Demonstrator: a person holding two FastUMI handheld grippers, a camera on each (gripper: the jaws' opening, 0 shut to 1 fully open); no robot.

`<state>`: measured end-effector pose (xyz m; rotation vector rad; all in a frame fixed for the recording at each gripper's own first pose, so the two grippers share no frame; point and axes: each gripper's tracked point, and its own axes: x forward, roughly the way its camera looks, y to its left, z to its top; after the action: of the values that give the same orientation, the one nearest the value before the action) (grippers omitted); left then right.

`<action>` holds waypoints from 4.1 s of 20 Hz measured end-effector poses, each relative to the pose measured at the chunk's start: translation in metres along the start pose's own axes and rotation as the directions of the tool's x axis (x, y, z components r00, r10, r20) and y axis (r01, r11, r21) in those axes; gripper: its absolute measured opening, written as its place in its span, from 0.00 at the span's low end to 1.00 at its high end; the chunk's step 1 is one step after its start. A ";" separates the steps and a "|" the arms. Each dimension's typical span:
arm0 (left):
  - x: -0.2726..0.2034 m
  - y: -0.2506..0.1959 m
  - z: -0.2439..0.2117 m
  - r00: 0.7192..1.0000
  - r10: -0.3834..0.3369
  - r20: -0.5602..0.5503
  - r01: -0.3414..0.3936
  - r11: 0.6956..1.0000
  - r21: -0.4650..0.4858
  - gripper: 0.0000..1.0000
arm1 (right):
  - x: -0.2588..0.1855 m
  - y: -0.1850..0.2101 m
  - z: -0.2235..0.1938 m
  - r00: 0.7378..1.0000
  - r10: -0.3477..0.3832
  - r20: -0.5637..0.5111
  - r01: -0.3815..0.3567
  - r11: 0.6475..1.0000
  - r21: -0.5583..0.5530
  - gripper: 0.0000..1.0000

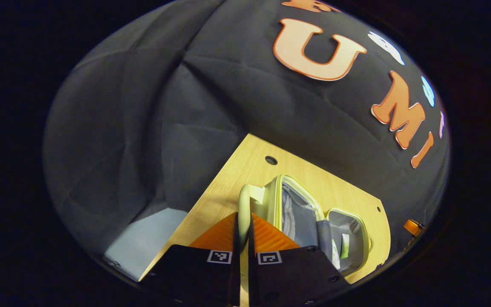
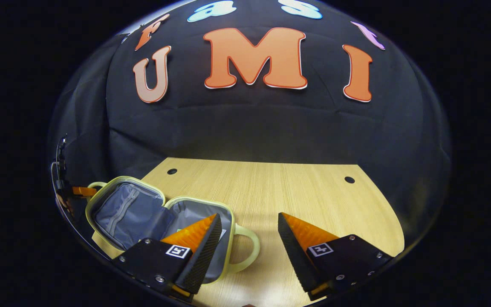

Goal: First open the suitcase, pack the skin care products into it, and then close the suitcase.

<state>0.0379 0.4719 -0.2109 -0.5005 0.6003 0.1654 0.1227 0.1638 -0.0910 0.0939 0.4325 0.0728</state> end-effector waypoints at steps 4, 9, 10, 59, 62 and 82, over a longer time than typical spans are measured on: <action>-0.029 -0.051 0.029 0.998 -0.027 0.061 0.022 0.996 0.081 0.07 | -0.005 -0.017 0.011 0.999 0.006 0.040 -0.005 1.000 -0.020 0.89; -0.059 -0.119 0.048 0.990 -0.075 0.118 0.059 0.989 0.133 0.07 | -0.013 -0.038 0.017 0.997 0.028 0.076 -0.024 0.998 -0.064 0.90; -0.064 -0.132 0.047 0.989 -0.087 0.123 0.069 0.987 0.144 0.07 | -0.015 -0.041 0.016 0.996 0.034 0.080 -0.028 0.997 -0.073 0.90; -0.090 -0.530 -0.137 0.938 -0.321 0.134 0.243 0.881 0.407 0.77 | -0.103 -0.161 0.021 0.950 0.074 0.303 -0.047 0.994 -0.095 0.93; -0.102 -0.527 -0.122 0.933 -0.286 0.220 0.173 0.889 0.424 0.86 | -0.108 -0.159 0.041 0.925 0.074 0.373 -0.041 0.995 -0.096 0.93; -0.156 -0.519 -0.088 0.859 -0.221 0.461 -0.004 0.899 0.439 0.94 | -0.134 -0.139 0.065 0.868 0.121 0.482 -0.044 0.984 -0.170 0.96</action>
<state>0.0180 -0.0230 0.0250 -0.0490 0.0791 0.0435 0.0358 0.0092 0.0087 -0.0237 -0.0905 0.1627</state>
